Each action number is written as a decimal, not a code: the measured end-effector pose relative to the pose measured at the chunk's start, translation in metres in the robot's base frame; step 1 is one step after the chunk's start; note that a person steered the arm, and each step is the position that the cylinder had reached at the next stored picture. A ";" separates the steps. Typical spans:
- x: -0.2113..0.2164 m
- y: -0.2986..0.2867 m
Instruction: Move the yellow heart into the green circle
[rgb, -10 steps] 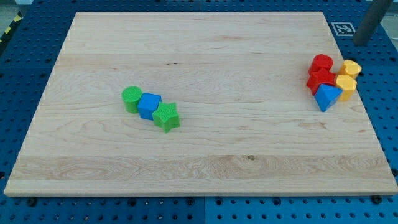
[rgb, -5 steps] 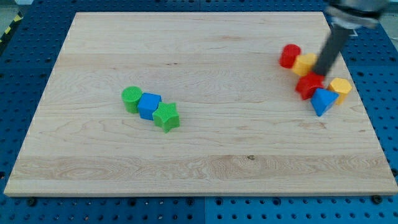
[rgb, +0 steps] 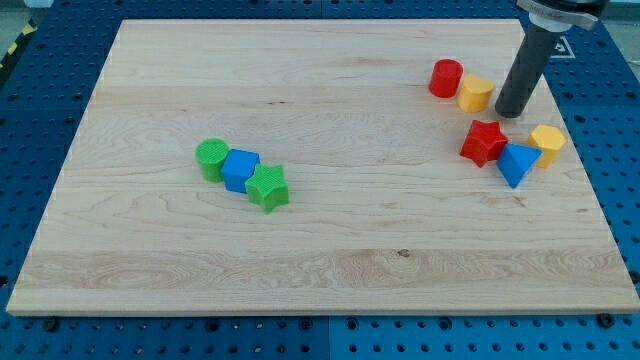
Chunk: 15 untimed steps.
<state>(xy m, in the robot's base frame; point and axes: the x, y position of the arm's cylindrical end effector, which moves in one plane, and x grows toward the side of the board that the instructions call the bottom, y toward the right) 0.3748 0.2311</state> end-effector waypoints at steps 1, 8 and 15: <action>-0.005 -0.022; -0.019 -0.108; -0.063 -0.276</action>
<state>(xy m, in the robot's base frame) 0.3117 -0.0451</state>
